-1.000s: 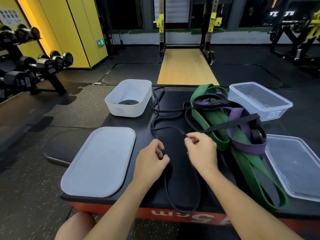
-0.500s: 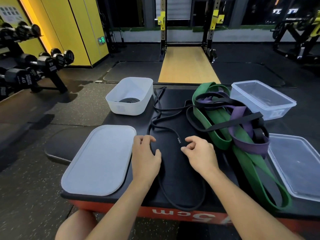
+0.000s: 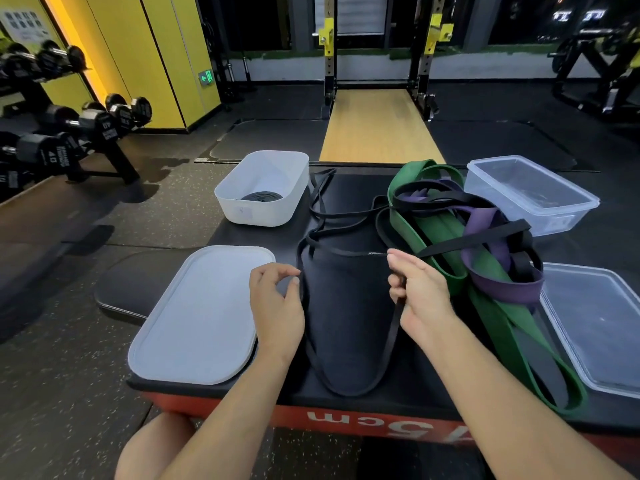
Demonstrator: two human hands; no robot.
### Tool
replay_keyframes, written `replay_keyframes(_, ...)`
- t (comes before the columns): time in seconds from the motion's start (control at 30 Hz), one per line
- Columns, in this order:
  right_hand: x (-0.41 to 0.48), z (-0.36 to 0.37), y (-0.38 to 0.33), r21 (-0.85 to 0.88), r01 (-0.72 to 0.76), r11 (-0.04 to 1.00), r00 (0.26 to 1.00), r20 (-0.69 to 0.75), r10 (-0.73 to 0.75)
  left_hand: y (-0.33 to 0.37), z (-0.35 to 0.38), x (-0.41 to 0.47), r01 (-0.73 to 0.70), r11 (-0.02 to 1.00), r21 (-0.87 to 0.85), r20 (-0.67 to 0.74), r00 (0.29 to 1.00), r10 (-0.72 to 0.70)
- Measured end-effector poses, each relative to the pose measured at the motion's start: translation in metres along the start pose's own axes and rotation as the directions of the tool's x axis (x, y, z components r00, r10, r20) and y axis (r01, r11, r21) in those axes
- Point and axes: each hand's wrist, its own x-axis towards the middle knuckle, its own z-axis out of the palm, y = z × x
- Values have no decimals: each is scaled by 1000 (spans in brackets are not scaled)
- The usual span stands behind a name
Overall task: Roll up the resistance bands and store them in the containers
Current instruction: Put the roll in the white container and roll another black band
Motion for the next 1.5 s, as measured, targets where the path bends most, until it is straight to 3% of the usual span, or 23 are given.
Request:
replay_keyframes(0.13, 8, -5, -7, 106, -2, 994, 996, -92, 12, -8, 0, 3, -1, 998, -61, -47, 999, -2)
replay_keyframes(0.27, 14, -15, -4, -33, -20, 999, 993, -116, 16, -9, 2, 3, -40, 996, -79, 28, 999, 42)
replay_keyframes(0.37, 13, -15, -3, -280, 62, 958, 985, -138, -104, 2, 3, -4, -220, 976, 6, 88, 972, 218)
replay_keyframes(0.4, 11, -14, -4, -430, 104, 897, 978, -122, -172, 6, 4, -6, -320, 946, 50, 148, 939, 310)
replay_keyframes(0.47, 6, -13, -6, -667, 176, 724, 961, -44, -274, 14, 6, -13, -545, 822, 165, 375, 805, 459)
replay_keyframes(0.53, 5, -15, -8, -785, 191, 589, 959, 20, -283, 22, 12, -24, -672, 700, 241, 650, 648, 398)
replay_keyframes(0.6, 7, -21, -8, -834, 205, 512, 960, 71, -269, 28, 20, -39, -706, 664, 246, 791, 542, 283)
replay_keyframes(0.8, 11, -32, -3, -851, 289, 438, 933, 147, -330, 38, 29, -53, -612, 779, 133, 866, 454, 209)
replay_keyframes(0.87, 15, -37, -2, -845, 313, 434, 927, 172, -334, 44, 26, -51, -608, 779, 154, 862, 468, 196)
replay_keyframes(0.97, 16, -44, -1, -837, 373, 402, 912, 252, -322, 46, 21, -41, -656, 701, 280, 778, 583, 235)
replay_keyframes(1.03, 12, -48, -2, -826, 422, 373, 892, 304, -336, 46, 18, -37, -688, 651, 323, 725, 621, 297)
replay_keyframes(1.17, -10, -63, -2, -763, 572, 302, 806, 454, -379, 39, 15, -41, -712, 636, 296, 727, 600, 333)
replay_keyframes(1.33, -26, -82, 8, -728, 685, 2, 711, 668, -222, 28, 10, -41, -690, 659, 299, 737, 606, 300)
replay_keyframes(1.5, -15, -84, 11, -720, 694, 11, 680, 650, -341, 31, -3, -24, -591, 728, 347, 776, 617, 130)
